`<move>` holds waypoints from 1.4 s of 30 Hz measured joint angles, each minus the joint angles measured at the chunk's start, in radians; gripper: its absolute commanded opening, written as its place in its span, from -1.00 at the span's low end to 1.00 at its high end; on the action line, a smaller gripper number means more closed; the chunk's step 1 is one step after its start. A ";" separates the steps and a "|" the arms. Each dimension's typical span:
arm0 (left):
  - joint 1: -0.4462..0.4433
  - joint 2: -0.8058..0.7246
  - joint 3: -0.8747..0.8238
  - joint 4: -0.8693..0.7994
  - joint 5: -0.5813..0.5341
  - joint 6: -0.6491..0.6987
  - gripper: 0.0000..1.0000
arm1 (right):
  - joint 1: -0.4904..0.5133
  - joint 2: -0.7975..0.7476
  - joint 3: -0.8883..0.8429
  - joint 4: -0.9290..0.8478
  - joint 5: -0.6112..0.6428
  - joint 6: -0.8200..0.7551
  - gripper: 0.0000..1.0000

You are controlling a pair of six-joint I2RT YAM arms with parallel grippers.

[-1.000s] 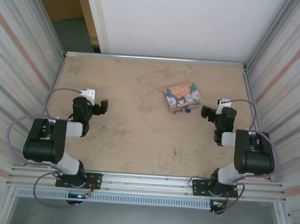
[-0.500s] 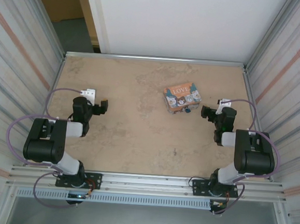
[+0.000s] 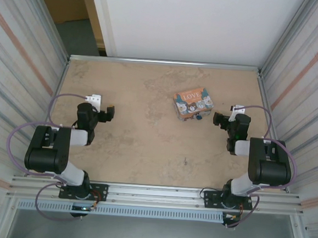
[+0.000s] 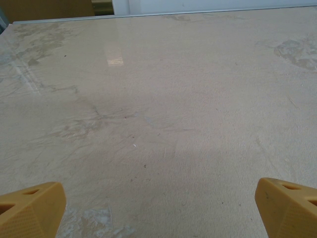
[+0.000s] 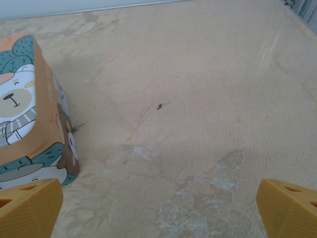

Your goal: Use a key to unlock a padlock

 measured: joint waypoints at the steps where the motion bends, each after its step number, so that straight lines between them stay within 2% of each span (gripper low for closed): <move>1: 0.000 0.000 0.000 0.000 0.000 0.000 0.97 | 0.000 0.000 0.000 0.000 0.000 0.000 0.98; 7: -0.003 -0.014 0.000 -0.017 -0.003 0.000 0.97 | -0.001 -0.008 0.020 -0.057 -0.002 0.002 0.98; 14: -0.090 -0.203 0.009 -0.152 -0.088 0.032 0.97 | -0.013 -0.139 0.106 -0.249 -0.003 0.023 0.98; 17: -0.119 -0.279 0.053 -0.257 -0.112 0.020 0.97 | -0.024 -0.208 0.124 -0.330 -0.010 0.050 0.98; 20: -0.111 -0.337 0.146 -0.426 -0.113 -0.063 0.97 | -0.047 -0.267 0.163 -0.451 -0.052 0.090 0.98; 24: -0.090 -0.380 0.251 -0.587 -0.034 -0.219 0.97 | -0.085 -0.307 0.243 -0.615 -0.157 0.155 0.98; 26: -0.121 -0.387 0.271 -0.642 -0.009 -0.277 0.97 | -0.100 -0.312 0.283 -0.687 -0.222 0.183 0.98; 30: -0.290 -0.344 0.307 -0.747 0.013 -0.357 0.97 | -0.112 -0.306 0.353 -0.813 -0.353 0.217 0.98; 34: -0.451 -0.216 0.407 -0.811 0.029 -0.426 0.97 | -0.112 -0.251 0.429 -0.892 -0.463 0.237 0.98; 38: -0.548 -0.061 0.537 -0.829 0.071 -0.497 0.89 | -0.112 -0.165 0.496 -0.945 -0.525 0.240 0.98; 42: -0.592 0.087 0.660 -0.832 0.132 -0.581 0.84 | -0.112 -0.073 0.563 -0.992 -0.563 0.239 0.98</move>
